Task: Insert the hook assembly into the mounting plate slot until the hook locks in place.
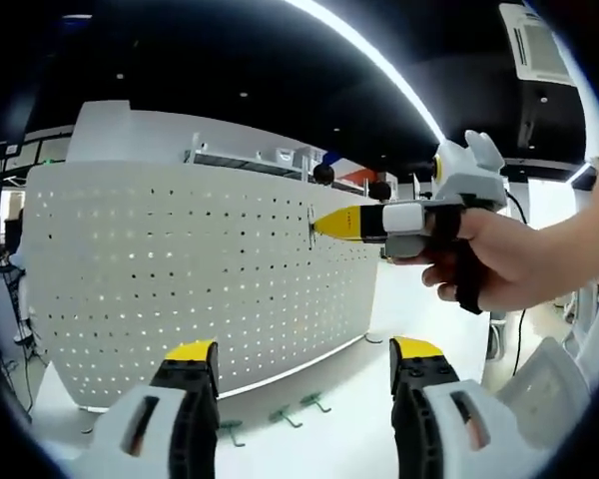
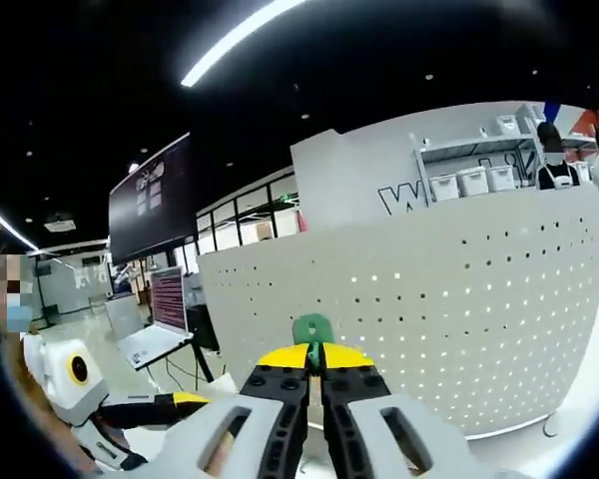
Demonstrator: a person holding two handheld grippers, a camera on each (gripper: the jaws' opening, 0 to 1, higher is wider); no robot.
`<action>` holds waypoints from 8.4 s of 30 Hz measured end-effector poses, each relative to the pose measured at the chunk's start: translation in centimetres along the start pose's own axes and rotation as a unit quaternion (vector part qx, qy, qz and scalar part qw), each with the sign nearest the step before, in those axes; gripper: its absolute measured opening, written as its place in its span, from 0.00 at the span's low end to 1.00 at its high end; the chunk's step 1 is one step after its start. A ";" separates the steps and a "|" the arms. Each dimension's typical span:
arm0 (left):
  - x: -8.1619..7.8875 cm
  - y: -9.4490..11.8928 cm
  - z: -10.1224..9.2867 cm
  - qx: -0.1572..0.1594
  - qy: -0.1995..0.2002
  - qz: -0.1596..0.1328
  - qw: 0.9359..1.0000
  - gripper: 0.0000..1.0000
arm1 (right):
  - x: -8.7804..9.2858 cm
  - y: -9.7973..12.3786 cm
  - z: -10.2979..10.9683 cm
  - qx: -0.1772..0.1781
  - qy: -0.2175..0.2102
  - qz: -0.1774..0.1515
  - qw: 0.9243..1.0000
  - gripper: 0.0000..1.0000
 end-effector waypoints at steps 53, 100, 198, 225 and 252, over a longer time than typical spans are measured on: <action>2.5 1.6 0.6 -0.001 0.024 0.005 1.000 0.70 | -3.0 -9.6 -3.4 0.066 0.023 -0.048 0.996 0.00; 3.6 2.0 2.5 -0.022 0.032 0.017 0.999 0.68 | -2.2 -11.9 -3.8 0.170 0.035 -0.039 0.984 0.01; 3.3 3.1 3.3 -0.039 -0.001 0.026 0.999 0.71 | 3.6 1.7 -3.1 -0.077 0.085 0.019 0.993 0.53; 3.7 3.1 3.0 -0.035 0.000 0.031 0.999 0.71 | 6.6 6.1 -4.3 -0.060 0.064 0.047 0.995 0.55; 4.7 3.4 3.1 -0.029 -0.007 0.050 0.998 0.72 | 10.0 10.6 -5.7 -0.035 0.047 0.089 0.994 0.59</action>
Point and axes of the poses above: the point that each gripper's makers call its tool centre point, and the gripper's own axes: y roughly backward along the fingers, z roughly to its left, x roughly out of its underside, the point moved 2 cm from there along y, roughly backward along the fingers, and after that the axes turned 13 degrees about -x, right-handed, at the moved point
